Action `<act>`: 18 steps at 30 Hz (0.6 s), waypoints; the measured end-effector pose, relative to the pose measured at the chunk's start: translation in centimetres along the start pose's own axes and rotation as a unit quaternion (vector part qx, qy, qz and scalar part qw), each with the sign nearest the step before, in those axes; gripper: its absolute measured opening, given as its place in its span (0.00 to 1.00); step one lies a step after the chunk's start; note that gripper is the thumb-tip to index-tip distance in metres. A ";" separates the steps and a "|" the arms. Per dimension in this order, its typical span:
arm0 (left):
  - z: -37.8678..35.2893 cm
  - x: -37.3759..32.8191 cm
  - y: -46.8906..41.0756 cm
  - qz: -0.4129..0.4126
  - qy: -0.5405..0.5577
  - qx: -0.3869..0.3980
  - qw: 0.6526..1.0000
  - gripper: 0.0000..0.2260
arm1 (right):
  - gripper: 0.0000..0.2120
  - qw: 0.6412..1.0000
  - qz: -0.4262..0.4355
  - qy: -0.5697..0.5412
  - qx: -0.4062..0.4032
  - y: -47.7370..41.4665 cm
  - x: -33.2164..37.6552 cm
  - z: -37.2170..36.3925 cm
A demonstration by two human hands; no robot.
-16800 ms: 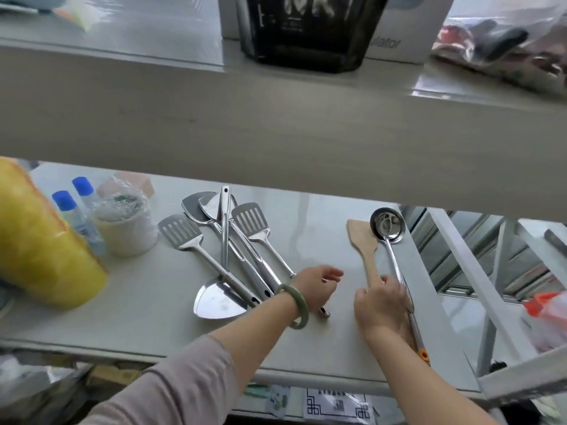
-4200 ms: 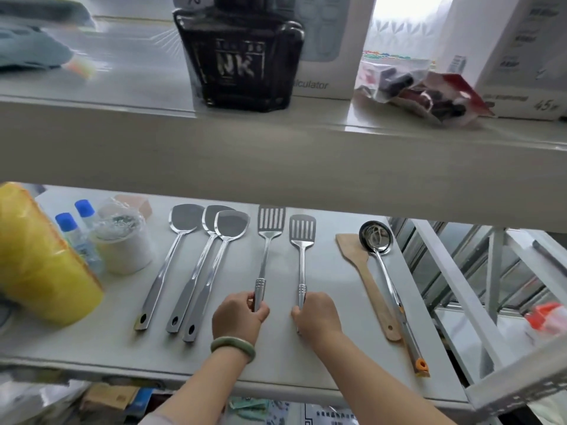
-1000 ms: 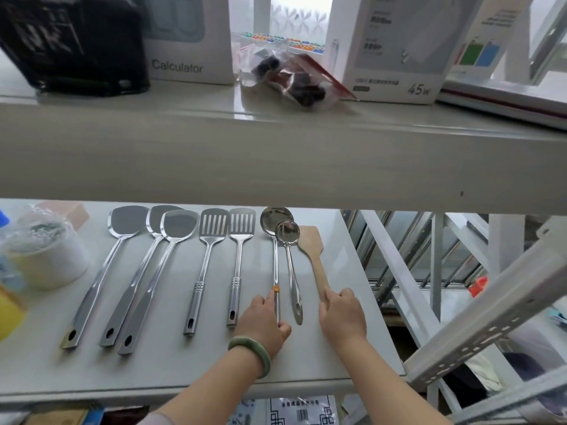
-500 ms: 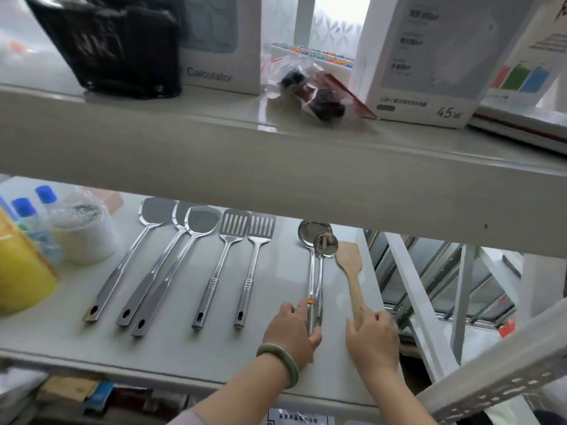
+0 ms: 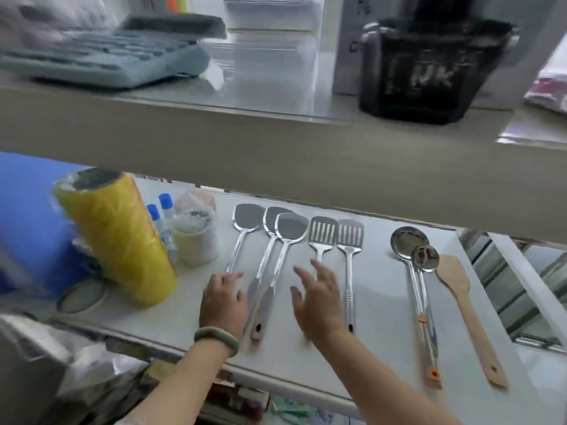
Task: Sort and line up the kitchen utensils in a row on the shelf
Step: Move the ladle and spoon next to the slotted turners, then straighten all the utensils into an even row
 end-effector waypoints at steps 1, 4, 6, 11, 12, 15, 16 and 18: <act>0.2 1.4 -0.7 0.020 -0.014 0.021 0.999 0.17 | 0.20 0.999 -0.006 -0.011 0.041 0.1 2.0 -1.8; 0.3 4.2 -2.3 0.040 -0.033 0.073 0.996 0.18 | 0.23 0.990 -0.012 0.032 0.137 0.5 6.0 -7.0; 0.1 4.7 -2.9 0.032 -0.035 0.104 0.993 0.18 | 0.24 0.980 -0.021 0.073 0.184 0.6 7.5 -9.6; -0.9 5.1 -3.7 -0.004 -0.035 0.176 0.984 0.20 | 0.27 0.963 -0.086 0.146 0.212 0.2 7.2 -12.1; -1.0 5.2 -3.8 -0.013 -0.041 0.186 0.982 0.21 | 0.28 0.961 -0.093 0.148 0.214 0.3 7.0 -12.1; -1.4 5.5 -3.9 -0.033 -0.056 0.196 0.978 0.22 | 0.28 0.962 -0.098 0.143 0.212 0.6 6.8 -11.8; -1.4 5.7 -4.0 -0.033 -0.059 0.197 0.978 0.22 | 0.28 0.963 -0.096 0.142 0.210 0.8 6.9 -11.7; -1.5 6.0 -4.4 -0.031 -0.061 0.197 0.978 0.23 | 0.28 0.963 -0.095 0.142 0.208 1.1 7.1 -11.7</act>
Point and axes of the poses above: each hand's wrist, its own y-axis away from the middle knuckle, its own z-axis out of the back of the hand, x = y × z, the point moved 6 cm from there along -y, towards the middle knuckle, and after that the axes turned 9 degrees about -x, right-handed, at the moved point
